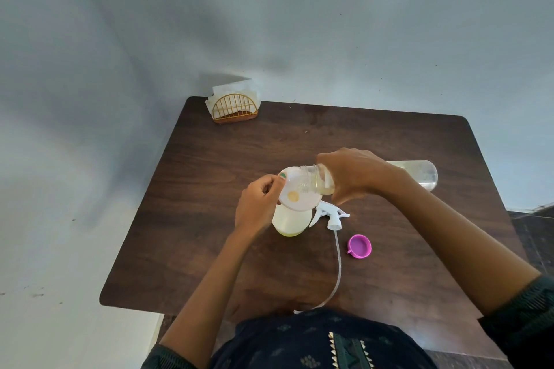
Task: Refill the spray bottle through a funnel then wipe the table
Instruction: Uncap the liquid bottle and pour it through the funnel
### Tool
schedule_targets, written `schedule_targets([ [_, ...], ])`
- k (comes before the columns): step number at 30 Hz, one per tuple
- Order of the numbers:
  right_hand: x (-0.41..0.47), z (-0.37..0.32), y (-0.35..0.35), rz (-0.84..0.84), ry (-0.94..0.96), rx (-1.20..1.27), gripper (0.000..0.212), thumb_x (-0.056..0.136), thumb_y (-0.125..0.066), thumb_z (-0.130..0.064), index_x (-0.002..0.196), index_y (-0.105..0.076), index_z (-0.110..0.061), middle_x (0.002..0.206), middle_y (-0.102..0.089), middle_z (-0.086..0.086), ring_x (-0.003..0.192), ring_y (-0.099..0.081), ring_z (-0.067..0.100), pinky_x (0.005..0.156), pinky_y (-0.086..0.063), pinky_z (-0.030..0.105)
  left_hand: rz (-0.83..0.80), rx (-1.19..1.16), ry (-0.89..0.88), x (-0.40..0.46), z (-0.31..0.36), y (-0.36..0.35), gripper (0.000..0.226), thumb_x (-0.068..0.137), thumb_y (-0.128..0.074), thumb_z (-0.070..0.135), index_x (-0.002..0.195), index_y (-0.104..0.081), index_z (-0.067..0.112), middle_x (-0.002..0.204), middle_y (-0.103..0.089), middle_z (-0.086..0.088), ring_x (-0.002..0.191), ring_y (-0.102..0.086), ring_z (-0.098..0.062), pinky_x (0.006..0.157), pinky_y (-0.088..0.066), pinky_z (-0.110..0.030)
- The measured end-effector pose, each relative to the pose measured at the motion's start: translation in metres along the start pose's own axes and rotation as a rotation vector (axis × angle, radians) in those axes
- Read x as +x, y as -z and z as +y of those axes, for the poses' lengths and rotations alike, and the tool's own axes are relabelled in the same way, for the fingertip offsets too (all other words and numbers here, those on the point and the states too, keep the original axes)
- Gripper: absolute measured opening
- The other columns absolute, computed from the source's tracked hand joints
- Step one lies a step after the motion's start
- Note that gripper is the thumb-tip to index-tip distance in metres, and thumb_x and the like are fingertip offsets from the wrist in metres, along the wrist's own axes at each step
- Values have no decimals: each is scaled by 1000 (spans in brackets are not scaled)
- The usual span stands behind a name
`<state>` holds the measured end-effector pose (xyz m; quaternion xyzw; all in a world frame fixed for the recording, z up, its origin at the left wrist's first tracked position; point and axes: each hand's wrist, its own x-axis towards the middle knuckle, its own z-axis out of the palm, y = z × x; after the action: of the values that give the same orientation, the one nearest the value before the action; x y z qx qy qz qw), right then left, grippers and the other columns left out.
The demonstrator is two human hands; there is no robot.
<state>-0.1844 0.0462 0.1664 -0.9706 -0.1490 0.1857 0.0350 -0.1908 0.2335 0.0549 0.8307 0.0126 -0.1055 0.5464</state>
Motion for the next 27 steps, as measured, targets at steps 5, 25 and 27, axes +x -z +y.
schedule_targets([
  [5, -1, 0, 2, -3, -2, 5, 44, 71, -76, -24, 103, -46, -23, 84, -50, -7, 77, -49, 14, 50, -25, 18, 3, 1, 0, 0, 0, 0, 47, 78, -41, 64, 74, -63, 23, 71, -63, 0, 57, -54, 2, 63, -43, -36],
  [25, -1, -1, 3, -9, -4, 9, 50, 71, -78, -23, 113, -50, -19, 89, -51, -6, 79, -49, 14, 50, -24, 16, 10, 10, 4, 2, 0, 0, 43, 81, -42, 60, 77, -66, 25, 71, -64, 5, 61, -57, 4, 63, -46, -36],
  [27, -2, -1, 4, -5, -4, 0, 45, 71, -77, -23, 104, -47, -23, 87, -50, -7, 75, -47, 13, 50, -24, 17, 7, 7, 0, 1, 1, 0, 43, 81, -42, 60, 76, -65, 24, 69, -63, 6, 60, -56, 3, 63, -45, -36],
])
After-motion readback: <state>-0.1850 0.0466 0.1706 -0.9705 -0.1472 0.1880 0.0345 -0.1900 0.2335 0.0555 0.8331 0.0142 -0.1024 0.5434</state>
